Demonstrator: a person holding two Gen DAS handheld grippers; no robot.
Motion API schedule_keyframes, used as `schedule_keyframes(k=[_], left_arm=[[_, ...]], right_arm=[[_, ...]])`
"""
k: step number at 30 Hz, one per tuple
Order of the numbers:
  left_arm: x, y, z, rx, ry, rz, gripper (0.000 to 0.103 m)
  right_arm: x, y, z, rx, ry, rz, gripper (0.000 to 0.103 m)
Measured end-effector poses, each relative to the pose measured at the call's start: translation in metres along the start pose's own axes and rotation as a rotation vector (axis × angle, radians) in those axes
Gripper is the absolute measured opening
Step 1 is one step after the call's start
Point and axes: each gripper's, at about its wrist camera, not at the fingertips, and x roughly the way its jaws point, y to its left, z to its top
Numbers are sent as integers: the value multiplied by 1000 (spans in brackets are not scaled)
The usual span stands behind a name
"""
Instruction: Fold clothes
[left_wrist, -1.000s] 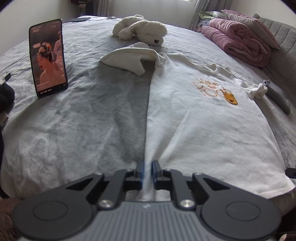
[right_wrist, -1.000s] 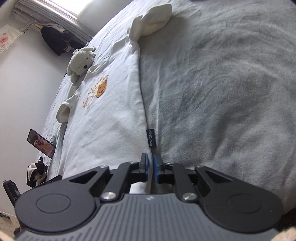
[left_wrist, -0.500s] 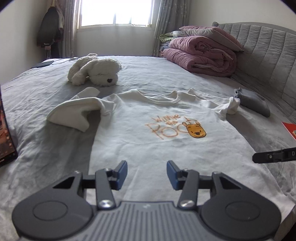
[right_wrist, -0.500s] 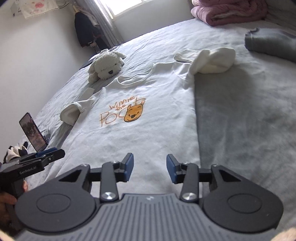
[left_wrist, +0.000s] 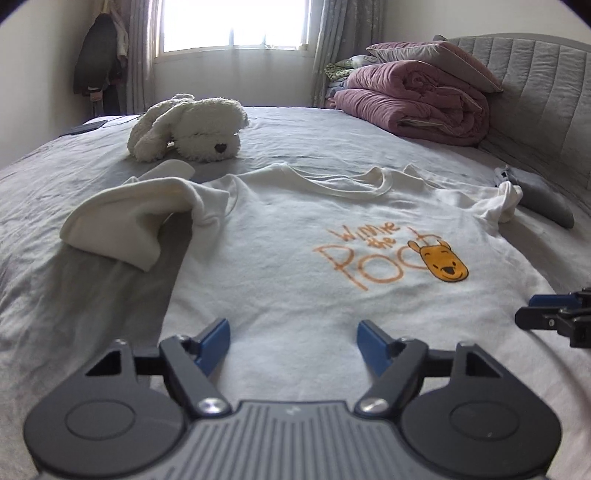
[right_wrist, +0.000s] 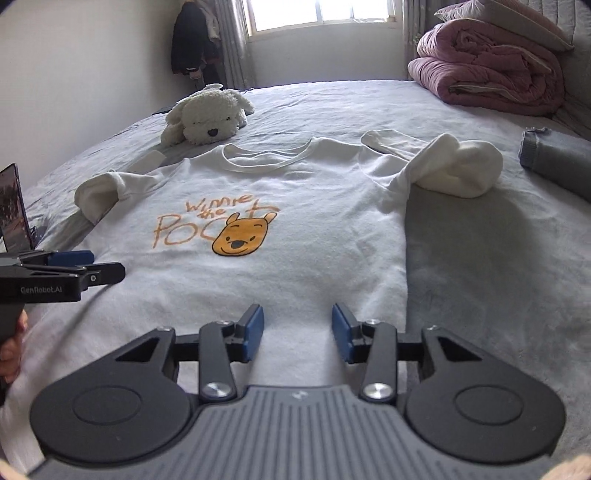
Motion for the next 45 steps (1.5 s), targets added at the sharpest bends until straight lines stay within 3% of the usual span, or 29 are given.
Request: schedule_keyframes(k=[11, 18, 21, 25, 29, 34, 40, 45], left_arm=[[-31, 10, -22, 35, 9, -16, 79], [-53, 2, -27, 39, 44, -3, 79], [-68, -13, -30, 47, 47, -86, 79], [-82, -44, -42, 148, 33, -164, 81], [-87, -56, -62, 268, 47, -168, 81], [-98, -27, -62, 216, 113, -193, 81], [-113, -13, -66, 232, 158, -188, 82], [-118, -12, -56, 245, 175, -159, 82]], right_arm=[[-31, -13, -24, 21, -8, 25, 44], [-53, 10, -29, 14, 1, 47, 48], [-62, 21, -31, 11, 5, 56, 49], [-65, 44, -41, -42, 34, 89, 52], [-67, 61, -55, -127, 56, 94, 54], [-82, 33, -60, -87, 102, 121, 54], [-99, 9, -66, -32, 135, 145, 53], [-106, 4, -53, -36, 128, 116, 56]])
